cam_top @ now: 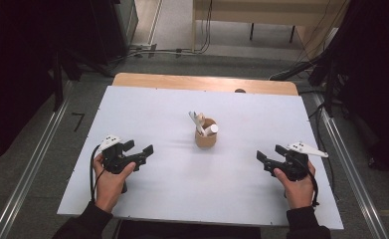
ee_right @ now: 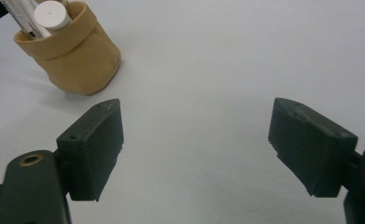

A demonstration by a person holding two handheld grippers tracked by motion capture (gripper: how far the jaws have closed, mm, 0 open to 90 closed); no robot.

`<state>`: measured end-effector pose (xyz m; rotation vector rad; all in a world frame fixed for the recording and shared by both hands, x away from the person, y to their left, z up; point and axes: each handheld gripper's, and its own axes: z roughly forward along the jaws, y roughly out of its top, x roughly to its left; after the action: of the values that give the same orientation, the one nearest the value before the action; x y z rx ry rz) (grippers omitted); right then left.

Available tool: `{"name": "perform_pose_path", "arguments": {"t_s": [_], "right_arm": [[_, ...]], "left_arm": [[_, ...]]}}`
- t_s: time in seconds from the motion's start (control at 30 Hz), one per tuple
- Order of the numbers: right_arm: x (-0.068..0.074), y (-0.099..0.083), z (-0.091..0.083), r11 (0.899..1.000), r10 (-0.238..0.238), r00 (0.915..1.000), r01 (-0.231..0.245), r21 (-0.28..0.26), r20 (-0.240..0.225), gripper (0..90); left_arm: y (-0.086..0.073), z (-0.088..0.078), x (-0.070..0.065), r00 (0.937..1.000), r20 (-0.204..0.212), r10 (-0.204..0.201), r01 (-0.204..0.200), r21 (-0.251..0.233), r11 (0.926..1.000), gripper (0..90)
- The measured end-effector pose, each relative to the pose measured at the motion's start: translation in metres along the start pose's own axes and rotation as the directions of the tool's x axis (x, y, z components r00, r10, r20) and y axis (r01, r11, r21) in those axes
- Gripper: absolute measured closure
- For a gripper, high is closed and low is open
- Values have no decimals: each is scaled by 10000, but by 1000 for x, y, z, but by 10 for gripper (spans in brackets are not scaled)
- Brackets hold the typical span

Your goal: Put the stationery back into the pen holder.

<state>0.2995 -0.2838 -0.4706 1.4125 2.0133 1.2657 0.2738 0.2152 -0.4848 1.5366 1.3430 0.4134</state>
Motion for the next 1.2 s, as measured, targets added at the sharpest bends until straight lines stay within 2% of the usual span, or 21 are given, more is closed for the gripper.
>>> {"name": "perform_pose_path", "arguments": {"t_s": [0.47,0.87,1.2], "right_arm": [[-12,-6,-10,10000,49,9986,-53,81,532,167],[-22,-10,-14,9998,69,9955,-85,173,942,165],[-33,-14,-16,9994,129,9917,-168,295,1280,165]], "left_arm": [[-5,-5,16,9986,-525,7,14,407,9992,156],[-4,-5,32,9948,-1001,-166,216,483,9986,155],[-3,-5,36,9886,-1486,238,-161,534,9984,155]]}}
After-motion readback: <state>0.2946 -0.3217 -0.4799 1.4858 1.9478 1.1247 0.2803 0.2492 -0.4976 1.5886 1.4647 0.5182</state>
